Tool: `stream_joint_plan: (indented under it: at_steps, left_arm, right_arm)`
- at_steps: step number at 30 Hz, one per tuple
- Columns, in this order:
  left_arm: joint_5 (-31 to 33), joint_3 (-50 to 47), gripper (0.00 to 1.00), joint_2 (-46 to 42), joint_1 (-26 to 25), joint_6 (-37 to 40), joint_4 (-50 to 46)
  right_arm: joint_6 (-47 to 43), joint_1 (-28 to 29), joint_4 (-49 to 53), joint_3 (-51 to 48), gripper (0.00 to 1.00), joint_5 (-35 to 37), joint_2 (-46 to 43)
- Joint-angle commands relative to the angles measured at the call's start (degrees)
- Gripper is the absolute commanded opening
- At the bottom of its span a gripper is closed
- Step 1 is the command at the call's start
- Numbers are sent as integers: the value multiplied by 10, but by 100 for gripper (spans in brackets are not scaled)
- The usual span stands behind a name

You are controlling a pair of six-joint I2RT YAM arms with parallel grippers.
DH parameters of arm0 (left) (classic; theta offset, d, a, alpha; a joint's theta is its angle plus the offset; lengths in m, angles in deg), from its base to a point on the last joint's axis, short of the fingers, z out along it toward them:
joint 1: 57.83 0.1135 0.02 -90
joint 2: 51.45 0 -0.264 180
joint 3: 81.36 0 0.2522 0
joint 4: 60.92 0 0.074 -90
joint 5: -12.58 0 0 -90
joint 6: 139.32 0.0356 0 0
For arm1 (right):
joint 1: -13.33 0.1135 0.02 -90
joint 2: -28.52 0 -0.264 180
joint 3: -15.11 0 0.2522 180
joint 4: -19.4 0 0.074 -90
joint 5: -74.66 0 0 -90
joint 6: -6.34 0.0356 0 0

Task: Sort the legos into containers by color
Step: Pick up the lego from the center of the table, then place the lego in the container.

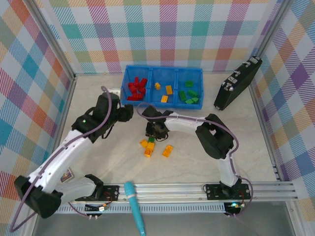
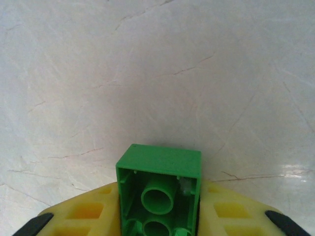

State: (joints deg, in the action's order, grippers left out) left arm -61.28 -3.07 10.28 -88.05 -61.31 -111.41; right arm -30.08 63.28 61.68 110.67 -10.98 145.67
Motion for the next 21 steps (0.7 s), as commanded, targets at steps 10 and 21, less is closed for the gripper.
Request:
stream_joint_plan:
  at_steps: [10,21]
  left_arm:
    - [-101,-121,76,-58,3,-214,-93]
    - [-164,-175,75,28,-9,-321,-16]
  right_arm:
    - [-256,-107,128,-6,22,115,-199]
    - [-437,-287,-26,30,23,112,-193]
